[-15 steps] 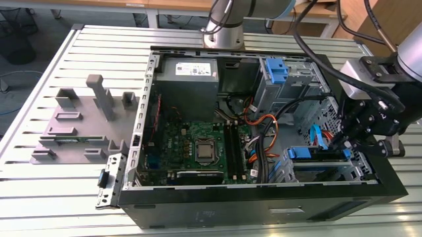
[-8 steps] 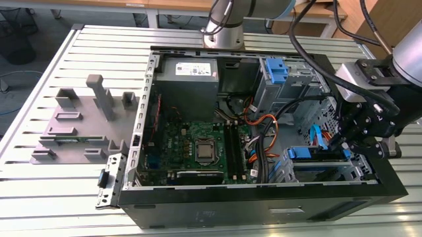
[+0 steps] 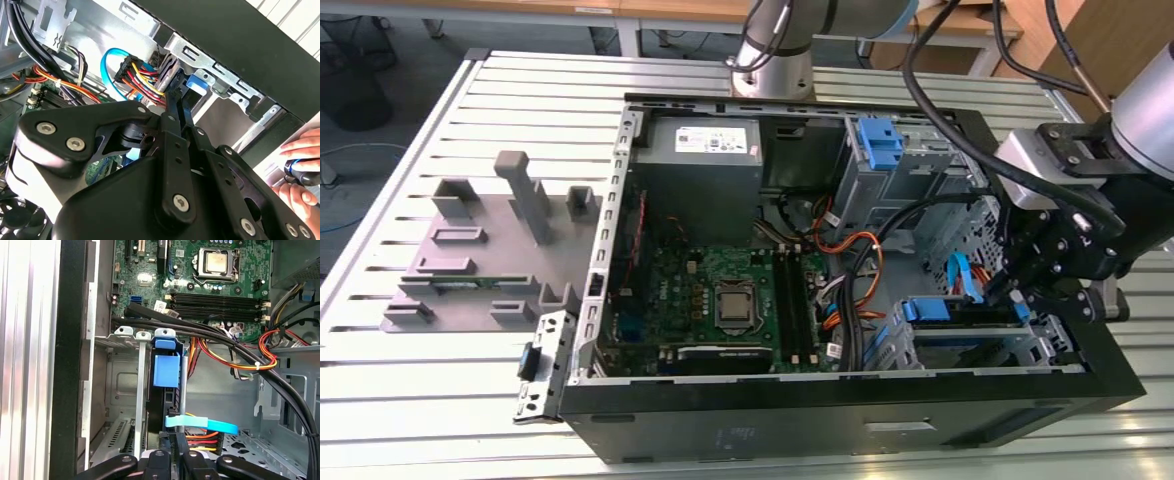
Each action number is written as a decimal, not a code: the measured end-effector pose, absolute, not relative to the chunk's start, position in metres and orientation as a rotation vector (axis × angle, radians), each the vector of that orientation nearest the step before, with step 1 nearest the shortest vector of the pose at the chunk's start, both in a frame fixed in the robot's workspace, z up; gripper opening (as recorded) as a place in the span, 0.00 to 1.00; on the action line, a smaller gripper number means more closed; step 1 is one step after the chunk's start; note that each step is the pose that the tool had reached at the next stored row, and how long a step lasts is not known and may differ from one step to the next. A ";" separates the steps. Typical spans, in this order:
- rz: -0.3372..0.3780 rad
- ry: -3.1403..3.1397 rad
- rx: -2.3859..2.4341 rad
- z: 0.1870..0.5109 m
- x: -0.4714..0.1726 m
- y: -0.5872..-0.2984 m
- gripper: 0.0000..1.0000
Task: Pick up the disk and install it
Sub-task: 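Insert the second disk wire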
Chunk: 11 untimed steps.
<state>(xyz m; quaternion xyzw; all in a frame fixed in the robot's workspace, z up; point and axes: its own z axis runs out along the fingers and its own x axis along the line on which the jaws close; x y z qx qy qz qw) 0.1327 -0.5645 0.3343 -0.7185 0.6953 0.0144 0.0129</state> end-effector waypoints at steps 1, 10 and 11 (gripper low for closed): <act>0.045 2.166 -2.239 0.334 0.133 -0.565 0.16; 0.045 2.166 -2.239 0.334 0.133 -0.565 0.16; 0.045 2.166 -2.239 0.334 0.133 -0.565 0.16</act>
